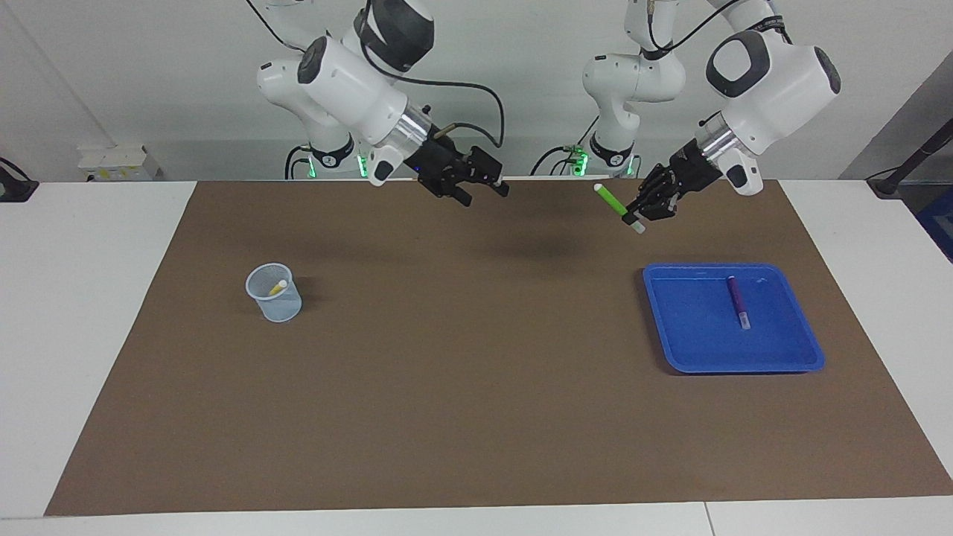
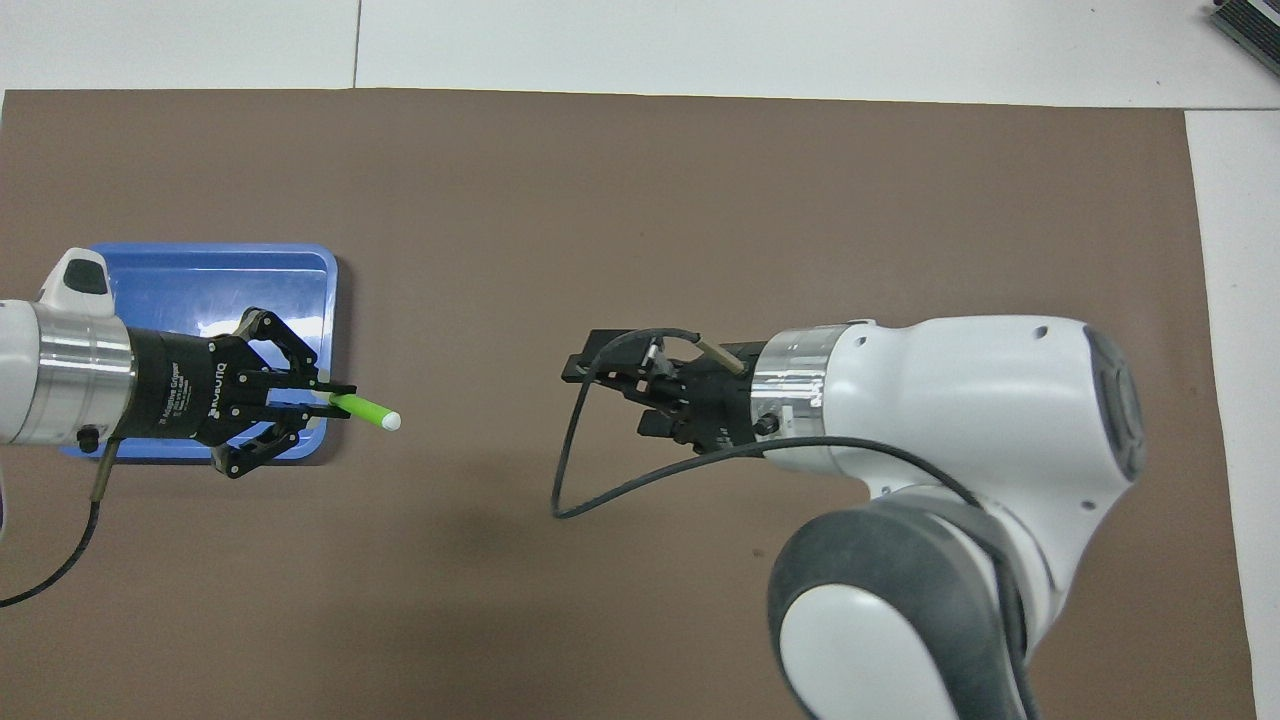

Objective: Transfer and insert pens with both arms
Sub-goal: 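Grasp the green pen with the right gripper from the left gripper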

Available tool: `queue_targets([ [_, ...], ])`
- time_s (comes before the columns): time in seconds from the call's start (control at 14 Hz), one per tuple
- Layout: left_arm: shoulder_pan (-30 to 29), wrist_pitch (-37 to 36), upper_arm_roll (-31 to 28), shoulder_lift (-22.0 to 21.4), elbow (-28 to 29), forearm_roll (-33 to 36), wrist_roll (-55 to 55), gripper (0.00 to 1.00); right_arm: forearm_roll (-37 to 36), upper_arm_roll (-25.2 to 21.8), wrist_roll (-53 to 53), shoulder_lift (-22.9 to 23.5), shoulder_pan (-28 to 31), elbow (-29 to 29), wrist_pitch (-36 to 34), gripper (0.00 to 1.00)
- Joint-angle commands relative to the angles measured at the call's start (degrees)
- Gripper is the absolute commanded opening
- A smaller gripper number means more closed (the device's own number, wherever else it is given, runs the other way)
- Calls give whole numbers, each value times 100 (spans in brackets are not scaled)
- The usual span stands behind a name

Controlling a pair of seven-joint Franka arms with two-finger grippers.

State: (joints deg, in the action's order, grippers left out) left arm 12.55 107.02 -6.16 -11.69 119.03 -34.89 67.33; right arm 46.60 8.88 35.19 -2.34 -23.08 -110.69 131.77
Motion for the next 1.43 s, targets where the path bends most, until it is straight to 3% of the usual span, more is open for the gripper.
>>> queue_targets([
  [0.0,204,283,-60,-325,348,-272,473,0,130,-18,575,137,-467,117,725,100],
  [0.21,432,679,-60,-729,778,-290,780,0,130,-18,708,173,-811,153,1219,100],
  [0.43,521,987,10,-870,876,-395,1299,0,121,-18,883,330,-1189,275,1631,87],
  [0.57,530,1259,176,-906,893,-396,1685,0,104,-18,919,549,-1365,371,2027,86],
  [0.72,530,1348,343,-949,911,-404,1889,0,104,-18,954,743,-1506,600,2063,86],
  [1.22,530,1357,388,-958,911,-396,1951,0,42,-27,447,814,-1340,583,1871,80],
  [1.36,530,1348,397,-985,920,-396,1951,0,42,-27,261,806,-1269,592,1642,72],
])
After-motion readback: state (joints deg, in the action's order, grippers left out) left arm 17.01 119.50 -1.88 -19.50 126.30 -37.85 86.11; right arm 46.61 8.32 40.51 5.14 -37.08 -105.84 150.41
